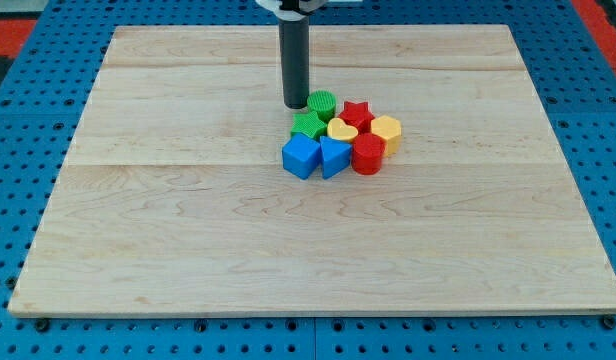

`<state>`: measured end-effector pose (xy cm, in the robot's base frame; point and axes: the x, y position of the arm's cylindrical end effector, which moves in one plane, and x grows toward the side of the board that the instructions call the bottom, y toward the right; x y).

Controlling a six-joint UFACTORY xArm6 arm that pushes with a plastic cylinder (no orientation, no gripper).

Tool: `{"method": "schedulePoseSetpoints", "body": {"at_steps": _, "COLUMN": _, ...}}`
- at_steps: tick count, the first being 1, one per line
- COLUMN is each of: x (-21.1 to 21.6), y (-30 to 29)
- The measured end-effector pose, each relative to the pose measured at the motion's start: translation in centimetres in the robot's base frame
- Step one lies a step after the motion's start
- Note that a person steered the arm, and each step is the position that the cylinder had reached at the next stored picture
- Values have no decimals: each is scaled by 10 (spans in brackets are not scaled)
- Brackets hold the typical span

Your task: Slide the green circle into the red star

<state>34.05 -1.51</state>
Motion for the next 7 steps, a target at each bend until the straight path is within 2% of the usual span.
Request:
{"method": "schedulePoseSetpoints", "body": {"at_steps": 3, "x": -23, "y": 39}}
{"method": "schedulePoseSetpoints", "body": {"at_steps": 4, "x": -5, "y": 56}}
{"method": "schedulePoseSetpoints", "body": {"at_steps": 7, "x": -9, "y": 64}}
